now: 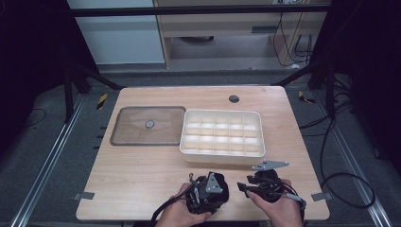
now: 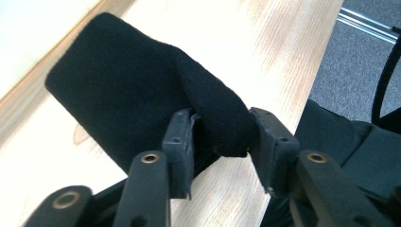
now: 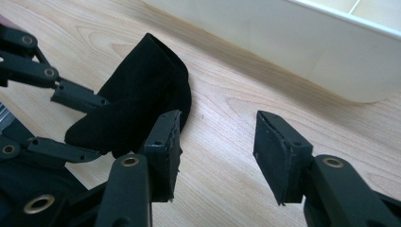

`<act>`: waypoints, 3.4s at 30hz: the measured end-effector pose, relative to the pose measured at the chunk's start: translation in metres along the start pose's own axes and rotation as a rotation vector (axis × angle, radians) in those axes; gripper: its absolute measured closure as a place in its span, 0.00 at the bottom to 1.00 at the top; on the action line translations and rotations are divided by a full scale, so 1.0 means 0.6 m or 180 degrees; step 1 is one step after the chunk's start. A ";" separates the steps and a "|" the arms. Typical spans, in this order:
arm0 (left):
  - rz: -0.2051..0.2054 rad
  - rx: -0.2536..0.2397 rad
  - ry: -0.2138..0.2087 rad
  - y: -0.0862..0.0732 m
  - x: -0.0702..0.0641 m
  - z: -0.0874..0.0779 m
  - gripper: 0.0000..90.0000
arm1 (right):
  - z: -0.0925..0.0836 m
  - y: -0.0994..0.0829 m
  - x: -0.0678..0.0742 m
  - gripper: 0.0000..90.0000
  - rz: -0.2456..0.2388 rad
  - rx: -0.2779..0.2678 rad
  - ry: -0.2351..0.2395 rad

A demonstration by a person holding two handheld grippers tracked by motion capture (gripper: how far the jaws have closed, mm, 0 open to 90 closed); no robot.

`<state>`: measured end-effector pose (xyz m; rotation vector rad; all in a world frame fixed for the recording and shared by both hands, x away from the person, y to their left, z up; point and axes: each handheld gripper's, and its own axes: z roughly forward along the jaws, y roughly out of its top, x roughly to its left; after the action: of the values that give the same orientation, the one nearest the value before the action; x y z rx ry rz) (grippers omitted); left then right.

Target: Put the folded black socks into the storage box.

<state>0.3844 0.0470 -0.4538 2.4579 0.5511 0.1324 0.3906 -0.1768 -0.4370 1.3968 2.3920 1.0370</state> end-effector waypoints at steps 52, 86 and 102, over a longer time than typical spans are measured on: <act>-0.0966 -0.0195 0.1192 -0.259 0.180 -0.150 0.06 | 0.074 0.060 0.081 0.40 0.0125 0.0283 -0.0187; -0.1439 -0.0265 0.1304 -0.307 0.226 -0.167 0.07 | 0.121 0.044 0.086 0.41 0.0242 0.0494 -0.0026; -0.1438 -0.0249 0.1291 -0.307 0.226 -0.166 0.08 | 0.128 0.033 0.077 0.34 0.0340 0.0522 0.0022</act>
<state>0.4202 0.2918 -0.4860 2.1732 1.2334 0.4606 0.4161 -0.0962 -0.4723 1.5932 2.4804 0.8875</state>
